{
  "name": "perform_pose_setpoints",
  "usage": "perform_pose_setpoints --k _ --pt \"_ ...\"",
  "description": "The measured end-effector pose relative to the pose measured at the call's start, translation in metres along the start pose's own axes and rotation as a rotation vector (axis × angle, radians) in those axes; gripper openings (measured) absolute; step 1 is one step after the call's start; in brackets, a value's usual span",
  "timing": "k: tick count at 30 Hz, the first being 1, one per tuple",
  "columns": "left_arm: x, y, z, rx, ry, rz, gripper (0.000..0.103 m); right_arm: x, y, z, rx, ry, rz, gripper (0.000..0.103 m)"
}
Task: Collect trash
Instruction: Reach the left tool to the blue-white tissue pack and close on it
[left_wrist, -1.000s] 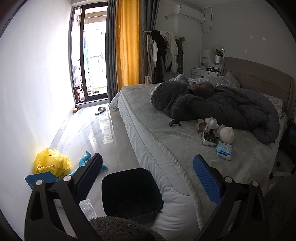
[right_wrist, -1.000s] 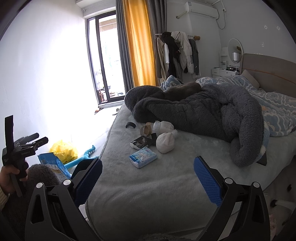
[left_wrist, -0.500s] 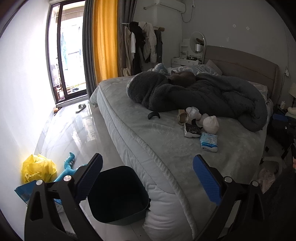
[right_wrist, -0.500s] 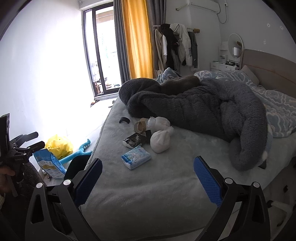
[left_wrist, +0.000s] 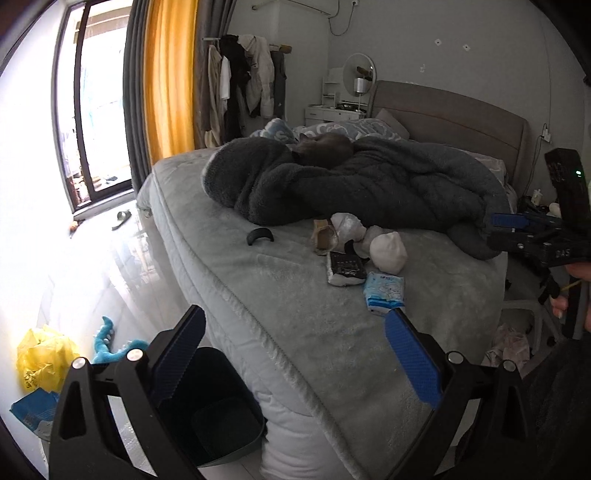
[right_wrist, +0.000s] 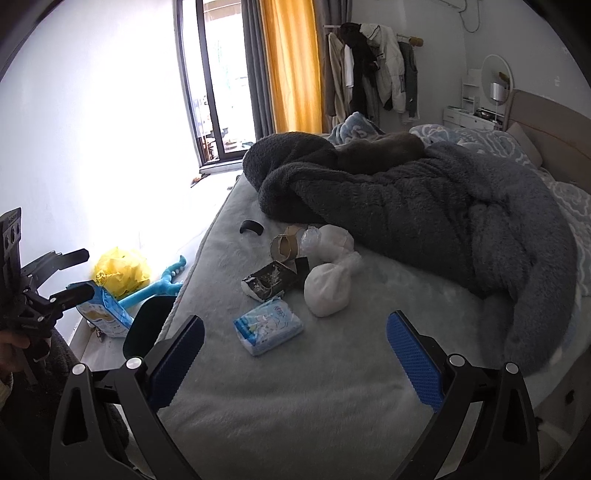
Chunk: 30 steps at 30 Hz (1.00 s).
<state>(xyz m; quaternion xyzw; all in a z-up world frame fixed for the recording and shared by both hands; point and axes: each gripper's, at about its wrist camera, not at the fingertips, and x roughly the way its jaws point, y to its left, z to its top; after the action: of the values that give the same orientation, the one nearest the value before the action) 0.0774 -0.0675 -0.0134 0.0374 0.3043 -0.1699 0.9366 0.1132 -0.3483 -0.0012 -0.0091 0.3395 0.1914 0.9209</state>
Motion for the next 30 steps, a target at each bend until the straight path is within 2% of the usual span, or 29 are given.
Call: perform_pose_setpoints --k 7,12,20,23,25,30 --pt "0.034 -0.013 0.003 0.025 0.064 -0.094 0.099 0.043 -0.013 0.012 -0.019 0.059 0.022 0.1" --pt "0.058 -0.021 -0.001 -0.005 0.115 -0.178 0.099 0.071 -0.021 0.017 -0.035 0.096 0.05 0.1" --pt "0.095 -0.043 0.001 0.076 0.158 -0.18 0.098 0.11 -0.034 0.015 0.008 0.16 0.073 0.1" --pt "0.11 -0.048 0.0 0.083 0.188 -0.222 0.095 0.123 -0.039 0.014 0.035 0.185 0.08 0.1" --pt "0.12 -0.053 0.0 0.083 0.202 -0.242 0.087 0.13 -0.043 0.013 0.049 0.195 0.087 0.1" --pt "0.141 -0.061 0.003 0.046 0.239 -0.307 0.086 0.144 -0.05 0.014 0.064 0.211 0.104 0.1"
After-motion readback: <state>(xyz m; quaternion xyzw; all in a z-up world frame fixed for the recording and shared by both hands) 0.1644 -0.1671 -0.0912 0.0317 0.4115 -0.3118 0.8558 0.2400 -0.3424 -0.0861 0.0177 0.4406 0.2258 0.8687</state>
